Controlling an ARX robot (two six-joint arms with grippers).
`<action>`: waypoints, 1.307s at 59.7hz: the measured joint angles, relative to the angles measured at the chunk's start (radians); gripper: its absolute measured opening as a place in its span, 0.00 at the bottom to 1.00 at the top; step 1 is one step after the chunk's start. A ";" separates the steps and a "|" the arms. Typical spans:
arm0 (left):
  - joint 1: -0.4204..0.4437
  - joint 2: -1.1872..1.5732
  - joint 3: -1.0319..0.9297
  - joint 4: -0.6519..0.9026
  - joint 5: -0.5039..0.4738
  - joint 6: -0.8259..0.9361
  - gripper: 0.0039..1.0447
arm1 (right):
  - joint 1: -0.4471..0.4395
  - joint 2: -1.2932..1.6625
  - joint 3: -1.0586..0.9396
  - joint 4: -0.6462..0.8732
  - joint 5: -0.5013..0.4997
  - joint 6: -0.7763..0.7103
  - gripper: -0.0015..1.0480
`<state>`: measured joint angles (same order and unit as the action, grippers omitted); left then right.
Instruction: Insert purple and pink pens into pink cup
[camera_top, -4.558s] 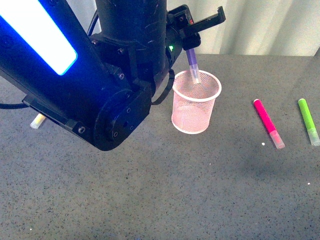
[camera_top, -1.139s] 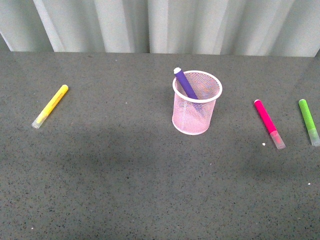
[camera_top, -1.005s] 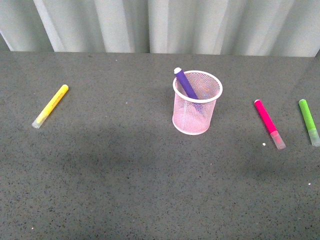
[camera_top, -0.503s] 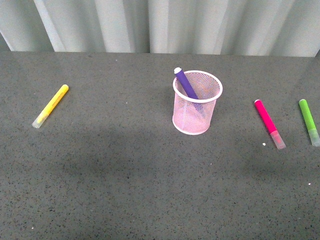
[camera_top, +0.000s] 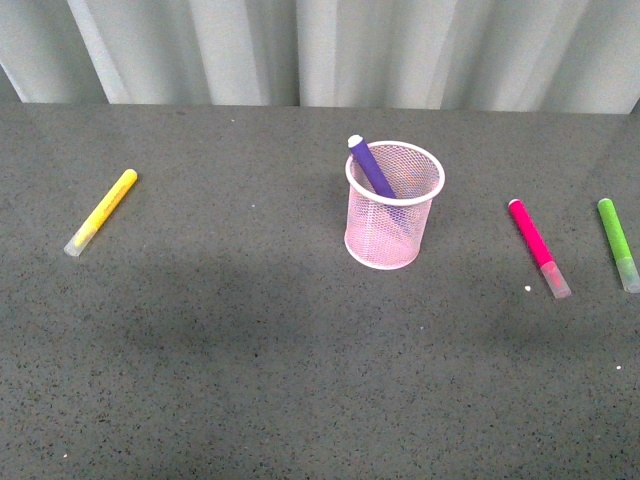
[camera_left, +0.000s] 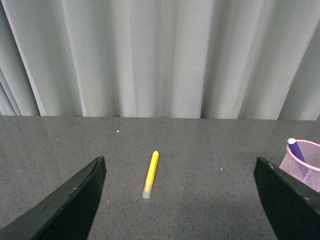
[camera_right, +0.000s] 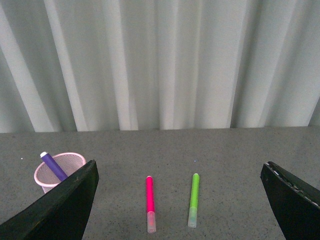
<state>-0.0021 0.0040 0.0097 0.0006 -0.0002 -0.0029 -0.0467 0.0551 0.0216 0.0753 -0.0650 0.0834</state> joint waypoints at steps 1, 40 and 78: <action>0.000 0.000 0.000 0.000 0.000 0.000 0.91 | -0.037 0.051 0.001 0.062 -0.039 0.037 0.93; 0.000 0.000 0.000 0.000 0.000 0.001 0.94 | -0.215 1.621 0.772 0.179 -0.089 -0.149 0.93; 0.000 0.000 0.000 0.000 0.000 0.001 0.94 | -0.036 1.939 1.010 -0.069 -0.041 -0.229 0.93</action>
<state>-0.0021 0.0040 0.0097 0.0006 -0.0002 -0.0021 -0.0830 1.9942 1.0313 0.0063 -0.1062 -0.1459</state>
